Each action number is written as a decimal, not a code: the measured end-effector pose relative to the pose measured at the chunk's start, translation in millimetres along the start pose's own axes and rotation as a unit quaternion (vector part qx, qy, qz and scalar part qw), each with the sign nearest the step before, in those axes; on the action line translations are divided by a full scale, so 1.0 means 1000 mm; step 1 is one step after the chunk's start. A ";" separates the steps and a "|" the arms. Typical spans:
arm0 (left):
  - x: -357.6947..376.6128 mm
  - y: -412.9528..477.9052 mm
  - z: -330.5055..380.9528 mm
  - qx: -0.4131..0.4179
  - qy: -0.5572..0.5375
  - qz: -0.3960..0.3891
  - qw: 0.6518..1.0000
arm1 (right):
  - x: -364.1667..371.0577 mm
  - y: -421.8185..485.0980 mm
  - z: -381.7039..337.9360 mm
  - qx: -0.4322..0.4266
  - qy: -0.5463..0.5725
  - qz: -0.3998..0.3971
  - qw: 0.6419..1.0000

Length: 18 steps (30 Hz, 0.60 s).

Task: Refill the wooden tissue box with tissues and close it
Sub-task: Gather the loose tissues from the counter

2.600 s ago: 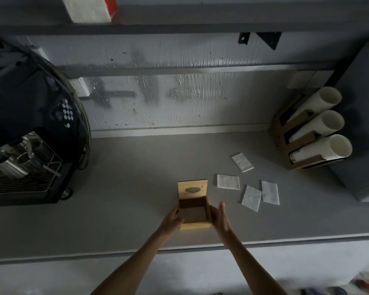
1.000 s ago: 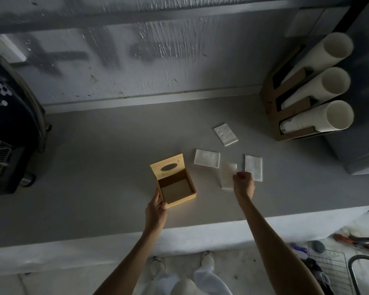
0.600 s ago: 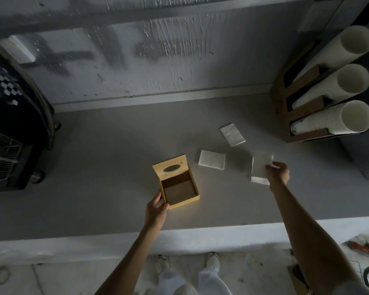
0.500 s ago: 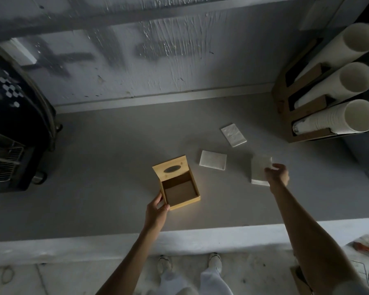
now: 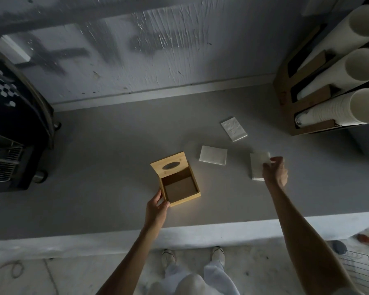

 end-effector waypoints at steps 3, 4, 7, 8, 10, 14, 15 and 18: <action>0.000 0.000 0.001 0.002 -0.011 -0.003 1.000 | 0.002 0.001 0.000 -0.025 -0.059 0.007 0.998; 0.000 0.000 0.000 0.001 -0.015 -0.004 1.000 | 0.003 0.001 0.002 -0.018 -0.079 0.005 0.997; 0.000 0.001 -0.002 0.008 -0.017 -0.006 1.000 | 0.007 0.003 0.005 0.020 -0.119 -0.008 0.993; 0.000 0.000 -0.002 0.011 -0.018 -0.005 1.000 | 0.007 0.004 0.003 0.035 -0.124 -0.013 0.992; 0.001 0.000 -0.001 0.014 -0.021 -0.004 1.000 | 0.007 0.007 0.000 0.061 -0.121 -0.021 0.991; 0.001 0.000 0.001 0.011 -0.030 -0.010 0.999 | 0.008 0.011 -0.006 0.042 -0.108 -0.046 0.992; 0.001 0.000 0.000 0.009 -0.030 -0.010 0.999 | 0.009 0.011 -0.009 0.027 -0.104 -0.053 0.993; 0.000 0.000 -0.002 0.011 -0.025 -0.011 1.000 | 0.002 0.008 -0.030 -0.028 -0.060 -0.071 0.995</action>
Point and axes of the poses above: each hand's wrist, its own y-axis towards the middle knuckle, its own x-axis out of the palm, z = x × y, the point moved 3 cm from there along y, towards the middle knuckle, and after that the axes turned 2 degrees about -x, right-handed, at the moved point
